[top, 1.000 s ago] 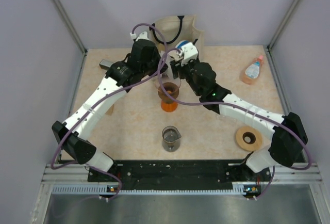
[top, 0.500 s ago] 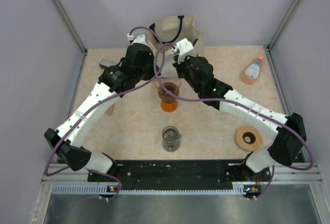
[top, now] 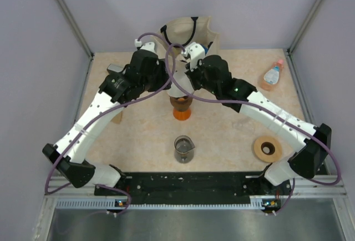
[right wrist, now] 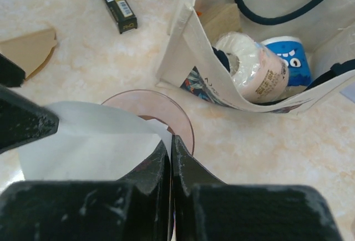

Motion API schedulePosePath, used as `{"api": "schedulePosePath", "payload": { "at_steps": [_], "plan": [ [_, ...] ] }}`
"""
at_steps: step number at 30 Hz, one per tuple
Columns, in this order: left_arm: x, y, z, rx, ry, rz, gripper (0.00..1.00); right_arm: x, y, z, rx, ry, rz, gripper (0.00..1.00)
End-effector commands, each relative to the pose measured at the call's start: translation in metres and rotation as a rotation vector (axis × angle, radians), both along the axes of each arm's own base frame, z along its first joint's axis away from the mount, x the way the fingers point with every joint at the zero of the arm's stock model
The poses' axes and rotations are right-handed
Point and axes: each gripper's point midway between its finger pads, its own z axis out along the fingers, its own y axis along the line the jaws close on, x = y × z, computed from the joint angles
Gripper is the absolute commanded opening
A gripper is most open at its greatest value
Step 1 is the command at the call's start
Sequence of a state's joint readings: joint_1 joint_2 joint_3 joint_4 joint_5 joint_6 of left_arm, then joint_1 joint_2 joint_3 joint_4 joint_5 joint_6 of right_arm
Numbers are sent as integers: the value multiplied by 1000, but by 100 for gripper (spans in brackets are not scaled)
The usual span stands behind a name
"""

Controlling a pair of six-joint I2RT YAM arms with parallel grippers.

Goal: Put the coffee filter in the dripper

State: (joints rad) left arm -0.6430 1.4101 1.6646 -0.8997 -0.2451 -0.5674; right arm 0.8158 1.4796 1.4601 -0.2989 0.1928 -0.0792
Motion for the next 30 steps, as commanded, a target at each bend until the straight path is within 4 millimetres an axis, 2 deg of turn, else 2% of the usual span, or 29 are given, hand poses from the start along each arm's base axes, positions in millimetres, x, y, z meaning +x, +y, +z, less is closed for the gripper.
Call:
{"api": "schedulePosePath", "payload": {
  "at_steps": [1, 6, 11, 17, 20, 24, 27, 30],
  "plan": [
    [-14, 0, 36, -86, -108, -66, 66, -13, -1, 28, 64, 28, 23, 0],
    [-18, 7, 45, -117, -159, -47, 85, -11, 3, 18, 49, 69, 20, 0],
    [-25, 15, 49, -126, -191, -34, 97, -14, -1, 18, 105, 171, -7, 0],
    [-24, 35, 48, -119, -246, 54, 99, -20, -7, 39, 185, 192, -6, 0],
    [-21, 55, 43, -86, -261, 157, 99, -22, -10, 45, 231, 221, 0, 0],
    [-11, 81, 33, -53, -252, 281, 99, -27, -11, 45, 283, 329, -5, 0],
    [-3, 89, 24, -68, -229, 300, 99, -23, -16, 49, 294, 350, -42, 0],
    [5, 92, 15, -108, -212, 286, 99, -16, -17, 35, 297, 436, -75, 0]
  ]
}}
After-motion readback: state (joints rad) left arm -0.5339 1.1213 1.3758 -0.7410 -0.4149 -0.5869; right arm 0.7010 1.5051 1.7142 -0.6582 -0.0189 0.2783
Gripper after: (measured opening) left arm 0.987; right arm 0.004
